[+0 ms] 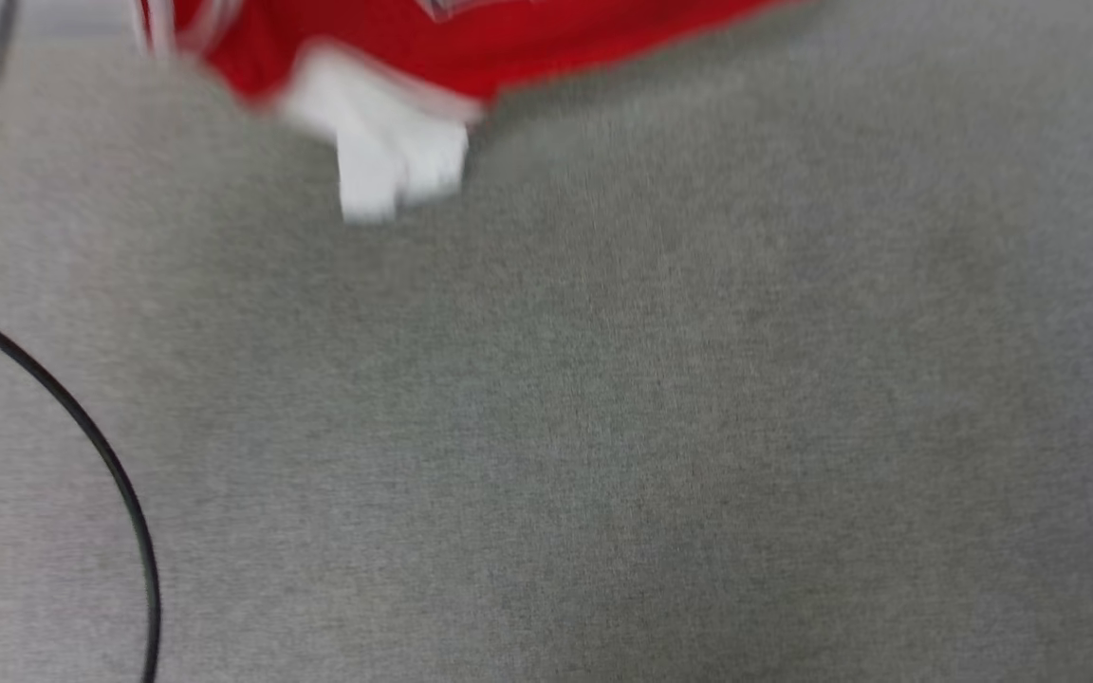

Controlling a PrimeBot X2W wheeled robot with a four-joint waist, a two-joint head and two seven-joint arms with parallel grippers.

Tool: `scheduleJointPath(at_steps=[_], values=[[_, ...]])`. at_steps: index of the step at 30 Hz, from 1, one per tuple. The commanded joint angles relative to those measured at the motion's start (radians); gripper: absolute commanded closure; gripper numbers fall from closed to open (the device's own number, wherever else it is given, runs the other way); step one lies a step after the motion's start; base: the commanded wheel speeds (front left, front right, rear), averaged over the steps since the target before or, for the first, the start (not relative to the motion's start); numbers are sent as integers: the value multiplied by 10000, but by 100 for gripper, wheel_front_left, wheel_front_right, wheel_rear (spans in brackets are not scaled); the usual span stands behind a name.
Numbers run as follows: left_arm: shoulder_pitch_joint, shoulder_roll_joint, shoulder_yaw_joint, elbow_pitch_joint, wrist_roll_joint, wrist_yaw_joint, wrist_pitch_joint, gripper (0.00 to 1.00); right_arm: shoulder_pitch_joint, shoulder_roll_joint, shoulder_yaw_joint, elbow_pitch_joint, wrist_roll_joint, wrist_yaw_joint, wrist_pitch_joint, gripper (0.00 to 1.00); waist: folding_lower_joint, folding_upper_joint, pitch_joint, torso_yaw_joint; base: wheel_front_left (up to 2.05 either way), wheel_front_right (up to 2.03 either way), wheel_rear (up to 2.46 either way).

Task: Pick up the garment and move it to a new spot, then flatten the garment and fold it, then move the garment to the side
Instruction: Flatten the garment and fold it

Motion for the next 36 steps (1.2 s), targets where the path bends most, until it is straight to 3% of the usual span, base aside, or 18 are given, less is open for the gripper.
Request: scheduleJointPath(at_steps=[1, 8, 13, 18, 29, 36], values=[[-367, 41, 5, 125, 81, -40, -81, 100, -289, -31, 9, 75, -84, -7, -177, 100, -1, -1, 719, -143, 0, 0, 0], [-2031, -106, -112, 1159, 227, -318, -56, 100, -1707, 110, 297, 638, 23, -5, -794, 100, -1, -1, 2244, -67, 0, 0, 0], [-1922, -400, -181, 2187, 10, -616, -259, 100, -1493, 258, 955, 1193, 310, -7, -1014, 100, -1, -1, 2792, 44, 0, 0, 0], [-1203, -645, -167, 3011, -268, -928, -642, 100, -712, 240, 1679, 1459, 595, -7, -1153, 100, -1, -1, 2669, 123, 0, 0, 0], [3376, -935, -14, 3554, -1220, -1487, -1687, 100, 3343, -183, 3216, 1243, 1898, -7, -1490, 100, -1, -1, 472, 372, 0, 0, 0], [7360, -665, 192, 2388, -1571, -1253, -1907, 100, 6343, -475, 3851, 678, 2579, -8, -1812, 100, -1, -1, -1354, 382, 0, 0, 0]])
